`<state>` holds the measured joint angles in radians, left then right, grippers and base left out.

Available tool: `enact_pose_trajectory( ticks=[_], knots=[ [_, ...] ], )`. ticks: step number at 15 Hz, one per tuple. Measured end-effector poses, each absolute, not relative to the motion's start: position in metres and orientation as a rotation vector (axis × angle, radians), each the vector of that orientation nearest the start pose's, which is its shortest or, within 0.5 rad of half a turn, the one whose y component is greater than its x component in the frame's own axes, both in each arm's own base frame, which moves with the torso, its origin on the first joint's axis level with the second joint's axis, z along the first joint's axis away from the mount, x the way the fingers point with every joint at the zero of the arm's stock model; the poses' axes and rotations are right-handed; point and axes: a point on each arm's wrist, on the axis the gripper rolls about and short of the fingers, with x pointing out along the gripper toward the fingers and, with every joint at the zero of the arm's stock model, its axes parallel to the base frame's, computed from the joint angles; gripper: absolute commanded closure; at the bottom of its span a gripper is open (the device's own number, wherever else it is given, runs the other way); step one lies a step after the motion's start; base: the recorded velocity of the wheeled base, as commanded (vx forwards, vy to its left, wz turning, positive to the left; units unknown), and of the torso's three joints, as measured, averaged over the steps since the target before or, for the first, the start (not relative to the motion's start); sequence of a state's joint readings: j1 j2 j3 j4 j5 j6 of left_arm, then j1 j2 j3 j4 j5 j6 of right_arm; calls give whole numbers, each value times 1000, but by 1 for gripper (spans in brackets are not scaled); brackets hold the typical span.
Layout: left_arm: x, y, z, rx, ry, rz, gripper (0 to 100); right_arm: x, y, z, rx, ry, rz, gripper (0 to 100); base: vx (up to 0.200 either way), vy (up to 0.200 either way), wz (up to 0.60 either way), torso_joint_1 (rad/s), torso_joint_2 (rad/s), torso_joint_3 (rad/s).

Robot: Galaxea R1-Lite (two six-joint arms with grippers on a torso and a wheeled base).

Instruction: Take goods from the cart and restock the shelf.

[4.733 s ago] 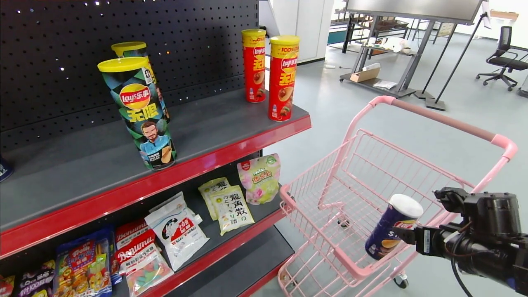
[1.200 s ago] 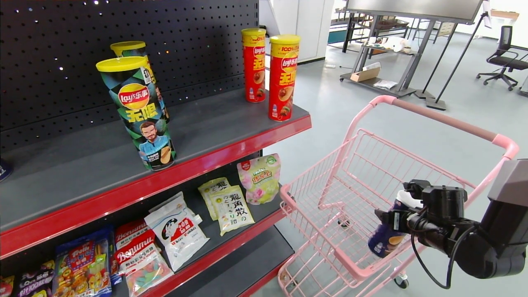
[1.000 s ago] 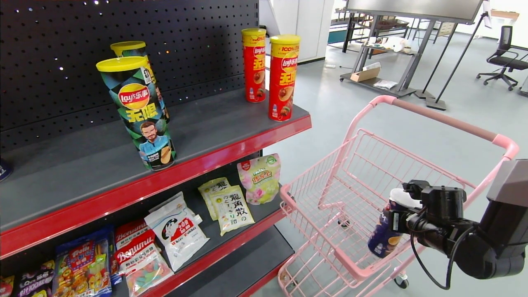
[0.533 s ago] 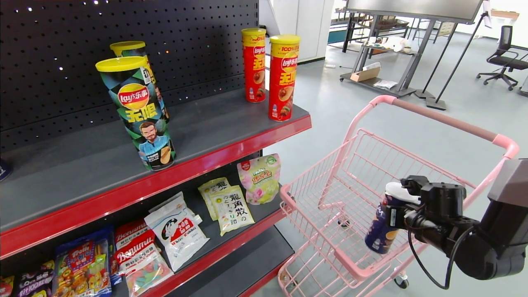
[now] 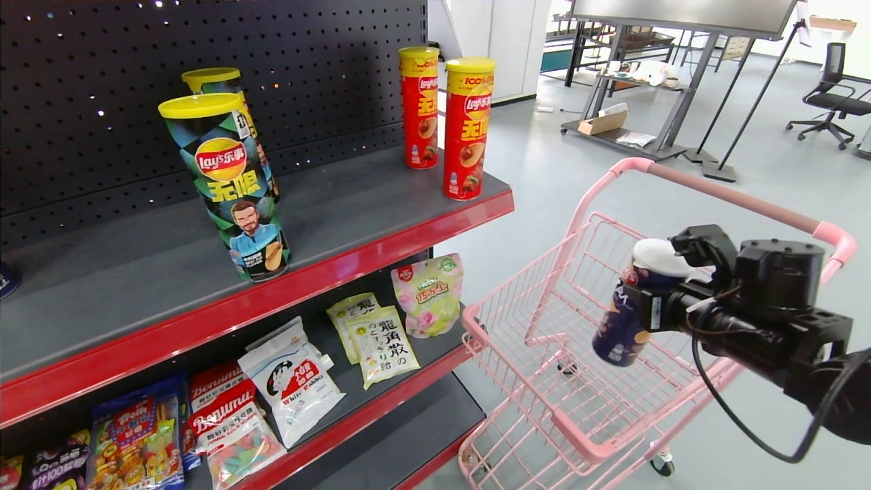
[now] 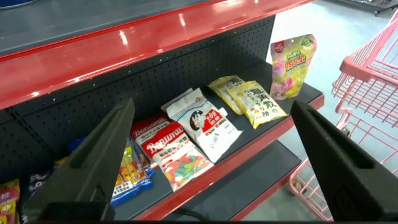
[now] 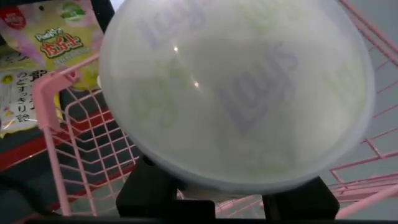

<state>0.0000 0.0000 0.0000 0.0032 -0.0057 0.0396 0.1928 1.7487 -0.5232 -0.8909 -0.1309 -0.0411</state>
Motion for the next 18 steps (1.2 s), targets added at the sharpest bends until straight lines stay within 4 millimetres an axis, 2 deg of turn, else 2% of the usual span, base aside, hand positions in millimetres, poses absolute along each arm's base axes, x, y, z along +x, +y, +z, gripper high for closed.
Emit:
enact_pose_trajectory(
  ticks=[3,6,9,11,14,18],
  knots=[
    [-23,0,75,40,3,-7,0,239,46,175,-134,266,82,100,0,0,0,0,0,0],
    [-23,0,75,38,3,-7,0,183,35,208,-182,276,90,100,0,0,0,0,0,0],
    [-23,0,75,39,3,-6,0,124,20,223,-206,280,73,100,0,0,0,0,0,0],
    [-23,0,75,38,3,-6,0,96,10,230,-216,227,22,100,0,0,0,57,-150,-87],
    [-23,0,75,39,2,-6,0,72,4,232,-222,178,-24,100,0,0,0,183,-502,-303],
    [-23,0,75,38,3,-6,0,60,2,234,-219,137,-39,100,0,0,0,200,-488,-295]
  ],
)
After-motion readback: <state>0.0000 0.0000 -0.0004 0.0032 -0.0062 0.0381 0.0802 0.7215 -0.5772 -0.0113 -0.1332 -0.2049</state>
